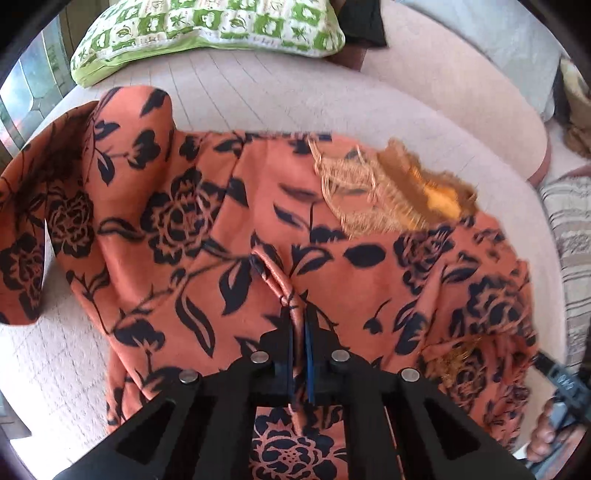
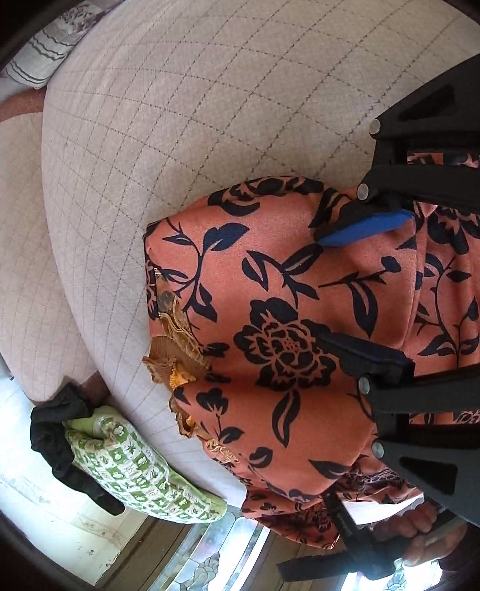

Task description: Fold small clothes

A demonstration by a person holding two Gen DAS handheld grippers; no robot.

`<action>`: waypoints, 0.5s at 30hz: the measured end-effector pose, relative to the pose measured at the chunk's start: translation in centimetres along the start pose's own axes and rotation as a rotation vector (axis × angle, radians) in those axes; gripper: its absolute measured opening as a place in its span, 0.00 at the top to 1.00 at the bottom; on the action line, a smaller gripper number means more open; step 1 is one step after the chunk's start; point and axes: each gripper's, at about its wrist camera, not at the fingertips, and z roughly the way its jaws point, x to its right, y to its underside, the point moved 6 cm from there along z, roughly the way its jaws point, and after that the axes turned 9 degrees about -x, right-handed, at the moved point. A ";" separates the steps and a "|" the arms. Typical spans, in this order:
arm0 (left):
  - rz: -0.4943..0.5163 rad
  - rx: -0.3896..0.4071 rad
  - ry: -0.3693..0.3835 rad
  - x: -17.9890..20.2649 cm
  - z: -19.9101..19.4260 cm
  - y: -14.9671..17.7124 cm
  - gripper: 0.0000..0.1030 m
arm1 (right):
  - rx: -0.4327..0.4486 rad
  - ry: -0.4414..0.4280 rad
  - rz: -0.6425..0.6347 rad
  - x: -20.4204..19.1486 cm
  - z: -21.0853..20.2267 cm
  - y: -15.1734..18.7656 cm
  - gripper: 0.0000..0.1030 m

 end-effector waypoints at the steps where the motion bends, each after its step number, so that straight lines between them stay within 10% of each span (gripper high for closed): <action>1: -0.004 0.014 0.006 -0.1 -0.5 -0.5 0.95 | 0.000 -0.003 -0.001 0.0 0.0 0.0 0.48; 8: 0.031 0.190 -0.104 -1.6 -6.5 -3.9 0.95 | 0.005 -0.021 -0.001 0.1 0.0 0.0 0.46; 15: 0.015 0.115 -0.278 -5.9 -3.9 -2.8 0.94 | 0.007 0.012 -0.040 -0.7 0.2 0.2 0.40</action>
